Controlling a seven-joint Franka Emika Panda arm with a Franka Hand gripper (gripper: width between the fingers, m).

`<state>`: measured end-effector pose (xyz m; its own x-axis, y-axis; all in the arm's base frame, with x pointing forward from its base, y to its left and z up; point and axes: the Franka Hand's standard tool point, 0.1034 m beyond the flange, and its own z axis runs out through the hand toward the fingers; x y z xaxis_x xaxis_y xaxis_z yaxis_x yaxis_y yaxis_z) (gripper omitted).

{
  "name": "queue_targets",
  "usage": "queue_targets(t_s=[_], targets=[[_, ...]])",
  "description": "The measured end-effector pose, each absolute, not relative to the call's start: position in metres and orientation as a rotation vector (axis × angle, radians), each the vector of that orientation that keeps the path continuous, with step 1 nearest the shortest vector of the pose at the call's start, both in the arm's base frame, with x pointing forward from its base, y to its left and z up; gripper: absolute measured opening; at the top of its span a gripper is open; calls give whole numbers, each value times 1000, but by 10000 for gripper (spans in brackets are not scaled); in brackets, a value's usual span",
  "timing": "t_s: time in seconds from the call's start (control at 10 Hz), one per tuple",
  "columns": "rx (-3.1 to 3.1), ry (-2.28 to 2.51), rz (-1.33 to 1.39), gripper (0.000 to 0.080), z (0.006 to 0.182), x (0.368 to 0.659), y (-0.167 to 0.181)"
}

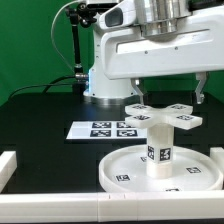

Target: Assemble round table

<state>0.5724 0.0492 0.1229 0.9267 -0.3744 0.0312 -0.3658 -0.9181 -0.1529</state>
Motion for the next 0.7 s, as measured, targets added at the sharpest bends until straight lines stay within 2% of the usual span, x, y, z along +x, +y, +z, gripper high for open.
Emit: queue_targets(t_s=[0.4,0.7], targets=[[-3053,-190,-140,649,127,576,45],[-3026,-521,-147,649,126,576,44]])
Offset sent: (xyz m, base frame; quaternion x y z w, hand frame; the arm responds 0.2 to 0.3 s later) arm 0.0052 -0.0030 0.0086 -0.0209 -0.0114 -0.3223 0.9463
